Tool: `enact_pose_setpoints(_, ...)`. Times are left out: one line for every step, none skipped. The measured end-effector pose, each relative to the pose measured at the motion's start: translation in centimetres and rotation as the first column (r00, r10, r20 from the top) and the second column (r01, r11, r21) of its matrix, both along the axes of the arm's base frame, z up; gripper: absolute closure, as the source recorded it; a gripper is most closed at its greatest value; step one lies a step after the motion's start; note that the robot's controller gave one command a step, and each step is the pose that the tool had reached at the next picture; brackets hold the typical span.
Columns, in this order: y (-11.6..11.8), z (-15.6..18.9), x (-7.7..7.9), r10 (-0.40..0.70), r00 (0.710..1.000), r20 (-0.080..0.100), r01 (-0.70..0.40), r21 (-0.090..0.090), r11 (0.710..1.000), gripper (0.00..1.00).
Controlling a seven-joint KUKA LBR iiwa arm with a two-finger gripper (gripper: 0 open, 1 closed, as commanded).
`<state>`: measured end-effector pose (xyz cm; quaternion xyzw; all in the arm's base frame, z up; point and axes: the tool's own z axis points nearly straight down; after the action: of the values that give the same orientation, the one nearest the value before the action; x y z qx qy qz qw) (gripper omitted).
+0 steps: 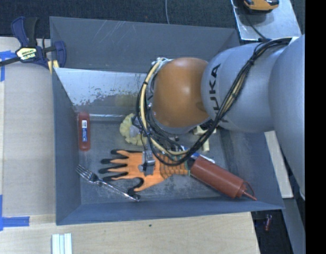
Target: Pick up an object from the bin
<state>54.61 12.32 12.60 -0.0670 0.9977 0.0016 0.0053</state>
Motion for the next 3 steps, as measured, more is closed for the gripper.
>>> enact_pose_setpoints(-0.1,0.6,-0.2,-0.048,0.999,0.001,0.048,0.000,0.999,0.00)
enact_pose_setpoints(-3.2,-5.6,2.2,0.013,1.000,0.010,-0.013,0.005,1.000,0.00)
enact_pose_setpoints(-2.0,-5.4,2.0,0.061,0.998,0.016,-0.061,0.004,0.998,1.00)
